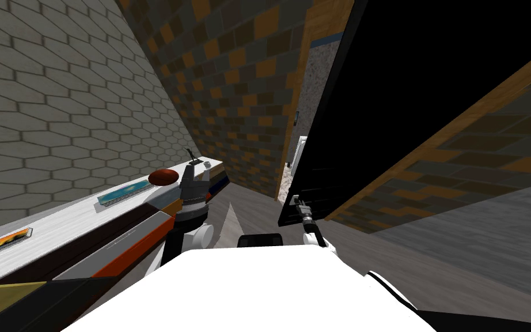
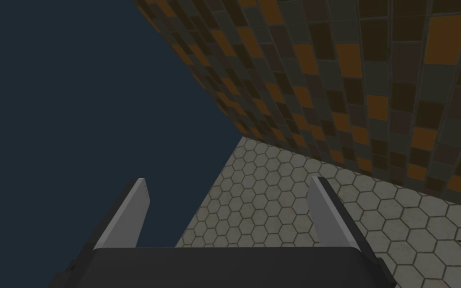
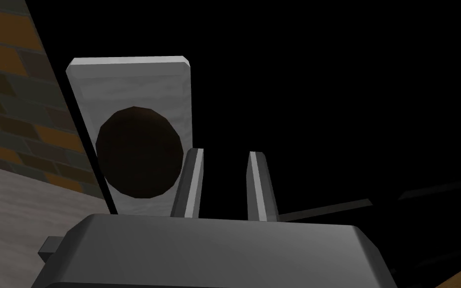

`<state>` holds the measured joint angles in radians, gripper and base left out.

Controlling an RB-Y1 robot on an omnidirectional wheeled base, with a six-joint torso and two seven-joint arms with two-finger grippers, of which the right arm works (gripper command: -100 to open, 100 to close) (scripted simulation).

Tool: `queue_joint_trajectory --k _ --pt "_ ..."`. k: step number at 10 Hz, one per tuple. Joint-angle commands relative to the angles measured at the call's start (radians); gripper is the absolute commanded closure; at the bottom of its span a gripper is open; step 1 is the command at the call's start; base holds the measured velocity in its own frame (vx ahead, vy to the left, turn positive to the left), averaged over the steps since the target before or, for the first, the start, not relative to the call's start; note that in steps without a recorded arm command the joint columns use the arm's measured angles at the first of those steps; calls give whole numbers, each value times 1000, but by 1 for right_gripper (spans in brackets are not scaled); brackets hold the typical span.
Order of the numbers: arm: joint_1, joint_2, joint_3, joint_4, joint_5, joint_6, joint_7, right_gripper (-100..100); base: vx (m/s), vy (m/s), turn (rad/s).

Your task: Pull the door open

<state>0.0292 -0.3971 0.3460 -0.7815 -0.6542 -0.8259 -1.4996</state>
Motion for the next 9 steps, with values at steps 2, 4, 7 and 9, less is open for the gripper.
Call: queue_joint_trajectory --k 2,4,7,9 --pt "7 14 41 -5 22 -42 -17 -100 -92 -42 74" --pt "14 13 57 -8 31 -62 -25 -100 -90 -44 42" --pt "16 13 63 -9 35 -70 -29 -100 -45 -25 10" --pt "14 -4 50 16 27 -76 -38 -100 4 -5 -22"
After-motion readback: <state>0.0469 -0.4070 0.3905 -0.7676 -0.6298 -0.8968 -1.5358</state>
